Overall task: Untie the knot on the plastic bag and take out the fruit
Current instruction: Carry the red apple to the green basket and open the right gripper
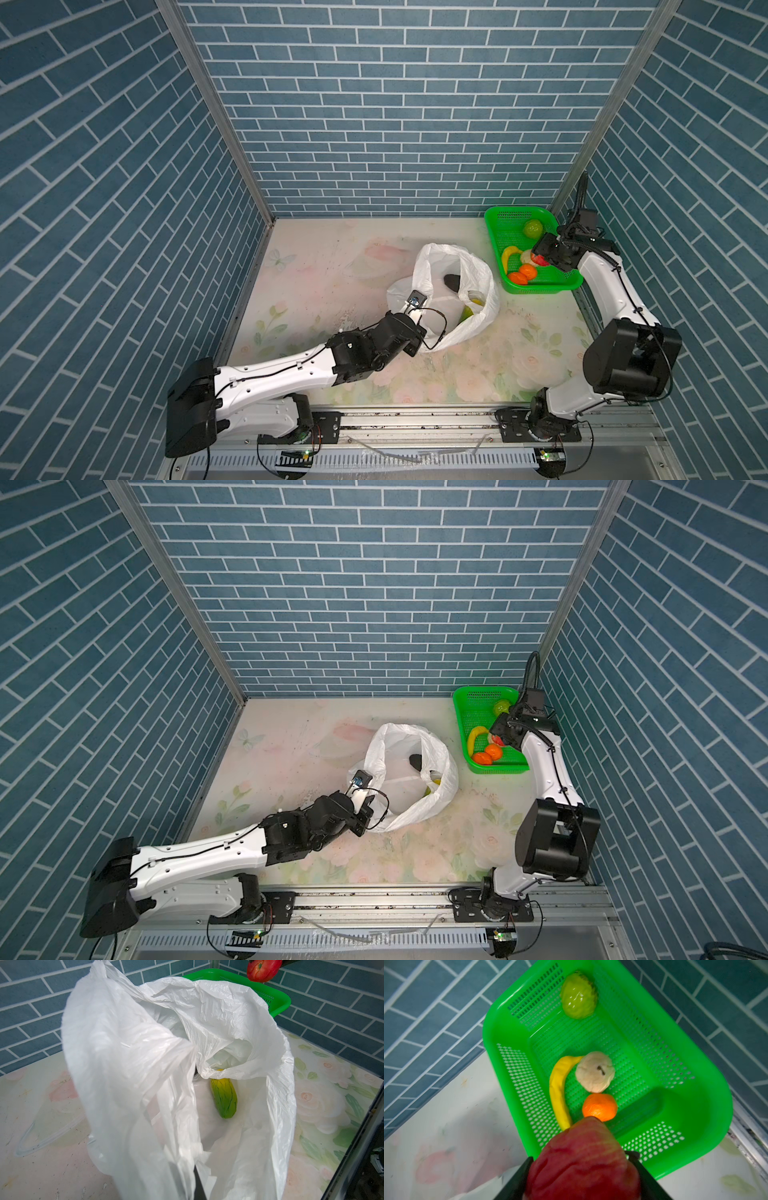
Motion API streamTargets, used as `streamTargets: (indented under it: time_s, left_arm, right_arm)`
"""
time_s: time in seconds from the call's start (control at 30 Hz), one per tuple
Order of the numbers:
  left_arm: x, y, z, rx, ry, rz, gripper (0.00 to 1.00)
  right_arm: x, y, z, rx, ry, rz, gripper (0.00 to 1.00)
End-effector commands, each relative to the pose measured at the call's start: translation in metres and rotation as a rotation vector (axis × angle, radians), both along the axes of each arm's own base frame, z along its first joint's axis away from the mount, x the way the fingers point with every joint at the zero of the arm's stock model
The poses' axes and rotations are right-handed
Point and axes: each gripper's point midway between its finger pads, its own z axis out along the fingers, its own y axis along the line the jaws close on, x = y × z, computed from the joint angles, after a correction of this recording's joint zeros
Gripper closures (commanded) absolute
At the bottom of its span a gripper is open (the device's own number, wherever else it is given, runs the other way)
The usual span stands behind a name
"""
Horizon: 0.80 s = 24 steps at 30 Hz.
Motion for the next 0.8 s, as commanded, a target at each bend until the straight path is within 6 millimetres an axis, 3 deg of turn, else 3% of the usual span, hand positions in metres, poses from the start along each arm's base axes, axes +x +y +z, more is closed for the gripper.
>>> streamTargets:
  time_s: [0.0, 0.23, 0.43, 0.57, 0.77]
  left_arm:
    - [0.001, -0.003, 0.011, -0.013, -0.02, -0.002, 1.0]
    - [-0.002, 0.004, 0.007, -0.01, 0.0, 0.008, 1.0]
    - [-0.007, 0.008, 0.001, -0.008, 0.031, 0.001, 1.0]
    - [-0.011, 0.009, 0.0, -0.006, 0.041, -0.012, 1.0]
    - [-0.013, 0.007, -0.003, -0.006, 0.053, -0.025, 1.0]
  right_arm:
    - [0.02, -0.028, 0.014, -0.091, -0.034, -0.019, 0.36]
    - [0.033, -0.06, -0.021, -0.109, 0.043, -0.079, 0.35]
    - [0.035, -0.064, -0.047, -0.106, 0.099, -0.086, 0.25]
    - [0.034, -0.064, -0.055, -0.102, 0.116, -0.084, 0.19]
    - [0.026, -0.059, -0.052, -0.09, 0.112, -0.081, 0.19]
